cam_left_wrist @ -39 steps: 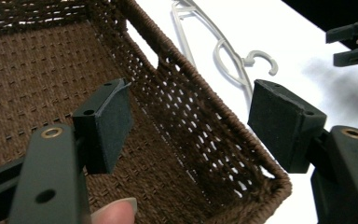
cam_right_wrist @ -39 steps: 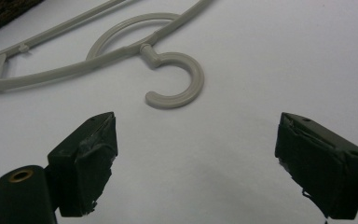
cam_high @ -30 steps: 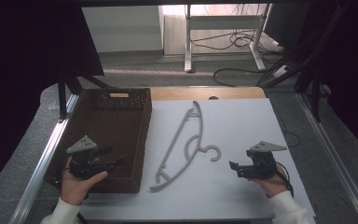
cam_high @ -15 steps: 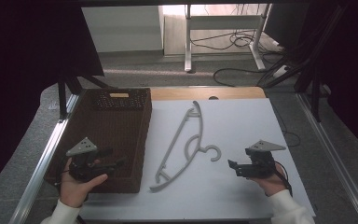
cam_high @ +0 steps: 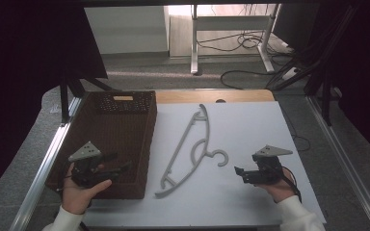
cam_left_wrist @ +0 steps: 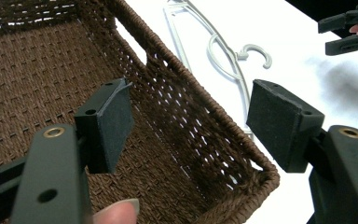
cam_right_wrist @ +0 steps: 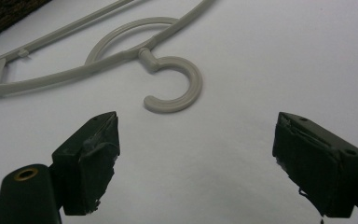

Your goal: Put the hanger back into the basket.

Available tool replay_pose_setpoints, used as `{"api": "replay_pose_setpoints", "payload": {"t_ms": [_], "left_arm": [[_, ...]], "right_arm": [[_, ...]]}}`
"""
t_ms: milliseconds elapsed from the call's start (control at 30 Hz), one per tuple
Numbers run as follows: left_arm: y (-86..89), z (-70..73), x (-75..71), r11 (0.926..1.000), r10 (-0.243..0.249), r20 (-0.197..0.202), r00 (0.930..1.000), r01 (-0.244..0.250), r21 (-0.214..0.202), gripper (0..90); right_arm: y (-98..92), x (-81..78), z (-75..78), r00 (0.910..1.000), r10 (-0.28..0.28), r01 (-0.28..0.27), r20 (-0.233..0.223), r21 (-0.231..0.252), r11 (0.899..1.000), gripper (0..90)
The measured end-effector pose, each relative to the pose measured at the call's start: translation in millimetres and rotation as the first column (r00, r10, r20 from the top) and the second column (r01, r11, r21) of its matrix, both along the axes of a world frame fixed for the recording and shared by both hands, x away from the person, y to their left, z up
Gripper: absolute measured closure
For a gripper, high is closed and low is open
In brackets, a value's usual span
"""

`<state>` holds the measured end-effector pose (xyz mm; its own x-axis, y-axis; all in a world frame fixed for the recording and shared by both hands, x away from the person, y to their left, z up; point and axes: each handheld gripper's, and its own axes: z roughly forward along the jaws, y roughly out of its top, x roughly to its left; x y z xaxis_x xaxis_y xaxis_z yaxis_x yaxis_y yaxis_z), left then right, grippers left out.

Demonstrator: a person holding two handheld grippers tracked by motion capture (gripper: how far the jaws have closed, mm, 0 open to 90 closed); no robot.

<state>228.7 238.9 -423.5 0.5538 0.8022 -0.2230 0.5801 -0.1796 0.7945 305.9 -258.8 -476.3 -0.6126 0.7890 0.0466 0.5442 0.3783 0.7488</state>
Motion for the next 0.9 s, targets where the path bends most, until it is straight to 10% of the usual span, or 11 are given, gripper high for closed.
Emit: {"api": "replay_pose_setpoints", "payload": {"t_ms": [467, 900], "left_arm": [[-22.5, 17.1, -0.7, 0.9991, -0.038, 0.014, 0.9992, 0.037, 0.018, 31.7], [-85.2, 29.4, 17.9, 0.9876, -0.14, -0.05, 0.9889, 0.143, 0.064, 32.4]], "right_arm": [[0.5, -0.3, 0.8, 1.0, 0.005, -0.005, 0.001, 0.0, 1.0, 15.5], [-0.3, 0.1, 0.9, 1.0, 0.009, -0.009, -0.001, -0.001, 1.0, 15.6]]}}
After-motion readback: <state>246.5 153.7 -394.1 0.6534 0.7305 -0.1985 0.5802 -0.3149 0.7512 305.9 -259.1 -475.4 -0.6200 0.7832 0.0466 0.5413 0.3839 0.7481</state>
